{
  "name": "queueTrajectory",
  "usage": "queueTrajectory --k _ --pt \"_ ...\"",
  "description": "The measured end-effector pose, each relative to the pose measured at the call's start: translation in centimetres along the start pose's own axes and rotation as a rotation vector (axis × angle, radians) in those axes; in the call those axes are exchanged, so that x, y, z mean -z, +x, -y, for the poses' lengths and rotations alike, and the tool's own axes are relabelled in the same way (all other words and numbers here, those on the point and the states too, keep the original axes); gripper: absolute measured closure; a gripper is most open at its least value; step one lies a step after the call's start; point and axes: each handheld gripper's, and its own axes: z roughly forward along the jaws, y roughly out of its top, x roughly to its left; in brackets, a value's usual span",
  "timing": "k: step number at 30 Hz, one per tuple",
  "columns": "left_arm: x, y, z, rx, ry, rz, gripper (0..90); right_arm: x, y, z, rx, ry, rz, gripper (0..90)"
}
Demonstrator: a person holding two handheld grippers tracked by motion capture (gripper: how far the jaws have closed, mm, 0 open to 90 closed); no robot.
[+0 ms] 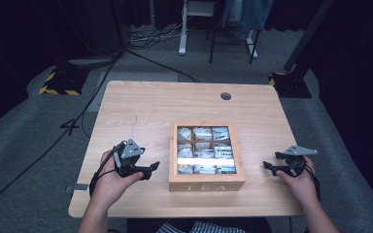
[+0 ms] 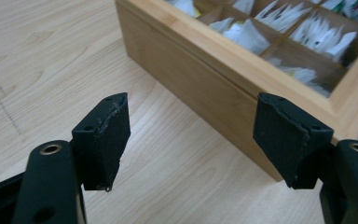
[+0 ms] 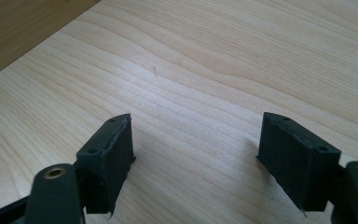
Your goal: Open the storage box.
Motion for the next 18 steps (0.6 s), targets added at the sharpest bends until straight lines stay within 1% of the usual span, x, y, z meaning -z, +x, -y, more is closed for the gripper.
queueTrajectory --k 1,2,3,4,5,8,9,11,12,13,15,16,18 --pt "0.0 0.0 0.0 0.0 0.0 0.0 28.0 0.0 0.0 0.0 0.0 0.0 0.0 26.4" --pt "0.1 -0.5 -0.2 -0.015 0.0 0.025 28.1 0.0 0.0 0.0 0.001 0.0 0.0 26.4" --pt "0.1 -0.5 -0.2 -0.015 0.0 0.025 28.1 0.0 0.0 0.0 0.001 0.0 0.0 26.4" --pt "0.1 -0.8 -0.4 -0.02 -0.001 0.054 28.0 0.0 0.0 0.0 0.0 0.0 0.0 26.4" --pt "0.1 -1.0 -0.4 -0.023 -0.002 0.063 28.0 0.0 0.0 0.0 0.0 0.0 0.0 26.4" --pt "0.1 -1.5 -0.6 -0.035 -0.006 0.083 27.8 0.0 0.0 0.0 0.0 -0.001 0.0 26.4" --pt "0.1 -1.5 -0.6 -0.035 -0.006 0.083 27.7 0.0 0.0 0.0 0.0 -0.001 0.0 26.4" --pt "0.0 -2.2 -0.9 -0.045 -0.009 0.109 27.4 0.0 0.0 0.0 0.0 0.0 0.0 26.4" --pt "0.0 -2.2 -0.9 -0.045 -0.009 0.109 27.2 0.0 0.0 0.0 0.0 0.0 0.0 26.4" --pt "-0.1 -2.7 -1.0 -0.06 -0.007 0.126 26.9 0.0 0.0 0.0 0.0 0.0 0.0 26.4" --pt "-0.2 -2.9 -1.1 -0.064 -0.005 0.134 26.5 0.0 0.0 0.0 0.001 0.0 0.0 26.5" --pt "-0.5 -3.4 -1.2 -0.075 0.001 0.163 26.2 0.0 0.0 0.0 0.001 0.0 0.0 26.4" --pt "-0.8 -3.9 -1.2 -0.087 0.015 0.205 25.8 0.0 0.0 0.0 0.0 -0.001 0.0 26.4"
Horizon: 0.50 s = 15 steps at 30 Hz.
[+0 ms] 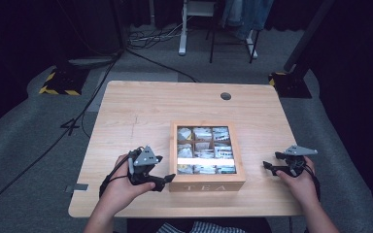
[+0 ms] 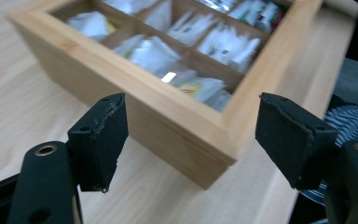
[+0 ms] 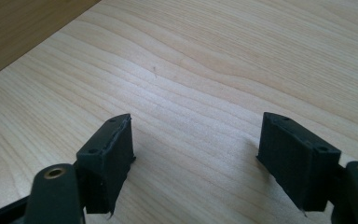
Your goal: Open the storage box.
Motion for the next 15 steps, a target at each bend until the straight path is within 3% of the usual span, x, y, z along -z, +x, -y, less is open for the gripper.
queueTrajectory --k 4,11,15 --pt "-0.4 -0.4 -0.1 -0.006 0.005 0.039 23.5 0.0 0.0 0.0 0.0 0.001 0.0 26.4" --pt "-1.4 -0.9 -0.1 -0.011 0.025 0.036 20.0 0.0 0.0 0.0 0.0 0.001 0.0 26.4" --pt "-2.0 -1.2 0.0 -0.01 0.044 0.062 19.0 0.0 0.0 0.0 0.0 0.001 0.0 26.4"
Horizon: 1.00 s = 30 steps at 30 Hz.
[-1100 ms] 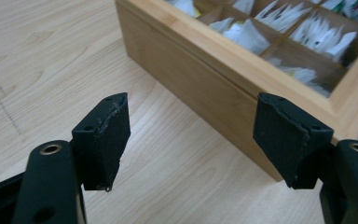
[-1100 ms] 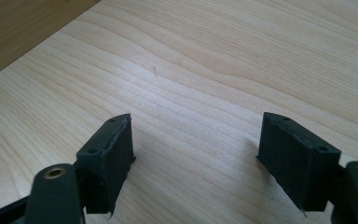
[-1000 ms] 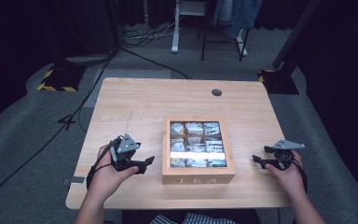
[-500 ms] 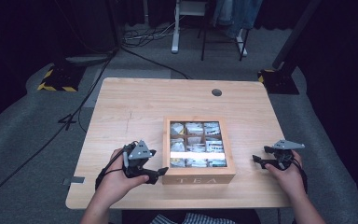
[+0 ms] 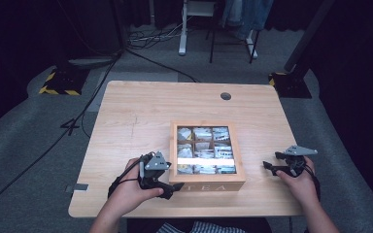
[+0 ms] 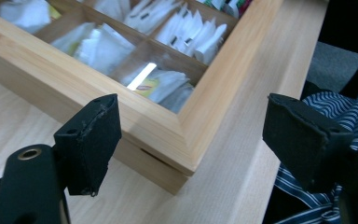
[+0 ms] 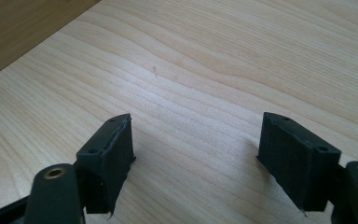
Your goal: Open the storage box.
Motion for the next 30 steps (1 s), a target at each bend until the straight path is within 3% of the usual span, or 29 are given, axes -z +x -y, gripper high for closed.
queueTrajectory --k 7,14,23,30 --pt "-0.4 -0.3 0.0 -0.017 -0.005 -0.026 17.5 0.0 0.0 0.0 0.001 0.001 -0.001 26.2" --pt "-0.4 -1.0 -0.1 -0.031 0.061 -0.09 17.2 0.0 0.0 0.0 0.001 0.0 -0.002 26.0" --pt "-1.0 -0.7 0.1 -0.014 0.082 -0.115 16.8 0.0 0.0 0.0 0.002 0.0 -0.002 26.0" --pt "-1.4 -0.3 0.4 0.004 0.13 -0.116 19.1 0.0 0.0 0.0 0.002 0.0 -0.002 26.0"
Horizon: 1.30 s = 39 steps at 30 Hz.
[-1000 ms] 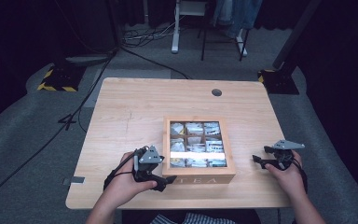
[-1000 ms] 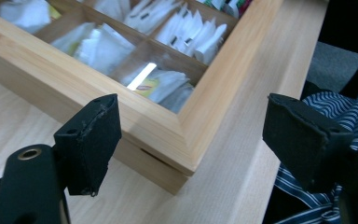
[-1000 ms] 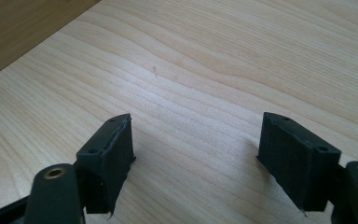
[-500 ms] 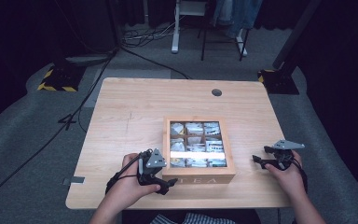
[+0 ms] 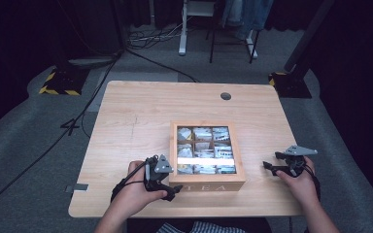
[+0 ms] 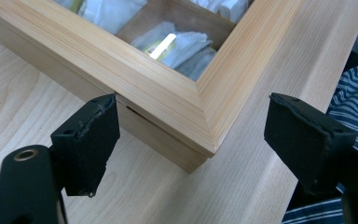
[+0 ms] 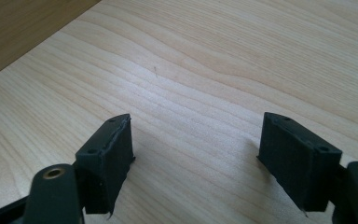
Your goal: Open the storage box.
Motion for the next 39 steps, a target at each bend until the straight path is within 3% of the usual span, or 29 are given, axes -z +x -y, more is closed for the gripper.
queueTrajectory --k 8,17,28,39 --pt "0.2 0.3 0.0 0.008 0.017 -0.012 31.3 0.0 0.0 0.0 0.0 0.0 0.0 26.0" --pt "0.1 0.1 -0.1 -0.011 0.05 -0.026 37.1 0.0 0.0 0.0 0.0 0.0 0.0 26.0" --pt "0.6 0.0 -0.8 0.021 0.087 -0.014 42.3 0.0 0.0 0.0 -0.001 0.001 0.0 26.0" --pt "1.2 -0.2 -1.1 0.022 0.09 -0.022 48.1 0.0 0.0 0.0 0.0 0.001 0.0 26.0"
